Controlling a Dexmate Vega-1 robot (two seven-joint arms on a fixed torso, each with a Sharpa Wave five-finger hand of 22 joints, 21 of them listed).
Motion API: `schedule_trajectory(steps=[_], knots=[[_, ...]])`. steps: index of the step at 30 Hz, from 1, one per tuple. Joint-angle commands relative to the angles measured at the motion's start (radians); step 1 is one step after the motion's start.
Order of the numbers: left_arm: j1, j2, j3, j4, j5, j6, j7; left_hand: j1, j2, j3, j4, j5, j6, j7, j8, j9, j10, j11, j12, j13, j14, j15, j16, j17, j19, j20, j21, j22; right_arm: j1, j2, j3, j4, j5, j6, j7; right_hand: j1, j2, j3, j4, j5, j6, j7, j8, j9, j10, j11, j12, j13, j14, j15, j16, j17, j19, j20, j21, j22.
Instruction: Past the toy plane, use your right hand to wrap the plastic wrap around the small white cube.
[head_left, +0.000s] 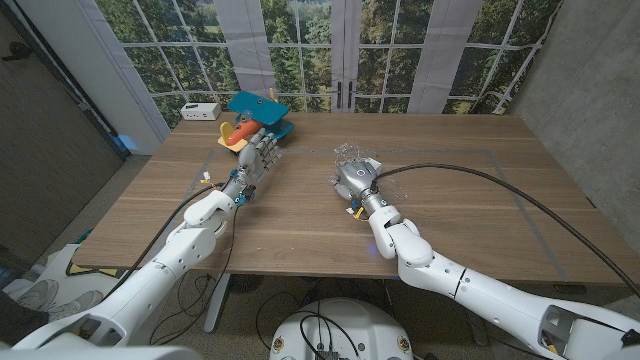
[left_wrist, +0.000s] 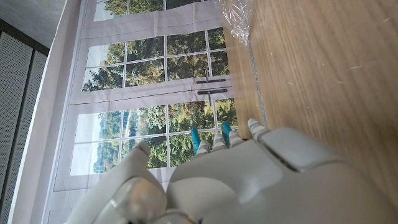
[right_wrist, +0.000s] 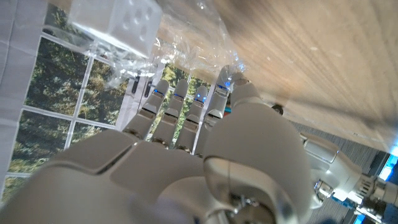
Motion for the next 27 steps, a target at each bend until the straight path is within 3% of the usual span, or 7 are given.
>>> schedule_trajectory(steps=[1, 15, 27], knots=[[-0.016, -0.01, 0.007, 0.024, -0.003, -0.001, -0.02, 0.007, 0.012, -0.006, -0.002, 0.002, -0.121, -0.005, 0.001, 0.002, -0.172, 0.009, -0.005, 0.003, -0.178, 0.006, 0.001, 0.003, -0.005, -0.009, 0.001, 0.003, -0.034, -0.003, 0.048, -0.006, 0.023, -0.007, -0.18, 0.008, -0.002, 0.009, 0.004, -0.006, 0.009, -0.004, 0.004, 0.004, 0.007, -0.003, 0.006, 0.006, 0.009, -0.15, 0.004, -0.001, 0.009, 0.0, 0.007, 0.001], [-0.025, -0.016, 0.01, 0.035, 0.001, -0.001, -0.023, 0.008, 0.013, -0.005, -0.002, 0.002, -0.12, -0.005, 0.002, 0.002, -0.171, 0.008, -0.004, 0.003, -0.179, 0.007, 0.001, 0.002, -0.005, -0.006, 0.001, 0.003, -0.021, 0.003, 0.074, 0.0, 0.01, -0.113, -0.197, 0.005, -0.007, 0.018, 0.014, -0.017, 0.01, -0.009, 0.007, 0.004, 0.003, -0.004, 0.0, 0.008, 0.01, -0.149, -0.004, -0.003, 0.005, 0.004, 0.005, 0.001], [-0.036, -0.021, 0.015, 0.042, 0.006, 0.002, -0.022, 0.009, 0.014, -0.005, -0.003, 0.002, -0.12, -0.006, 0.002, 0.002, -0.171, 0.01, -0.004, 0.003, -0.179, 0.007, 0.001, 0.002, -0.006, -0.004, 0.001, 0.003, 0.015, 0.02, 0.079, 0.066, 0.04, -0.184, -0.203, 0.005, -0.009, 0.025, 0.017, -0.023, 0.008, -0.011, 0.008, 0.003, 0.004, -0.005, -0.003, 0.009, 0.011, -0.15, -0.009, -0.005, 0.005, 0.005, 0.005, 0.0]])
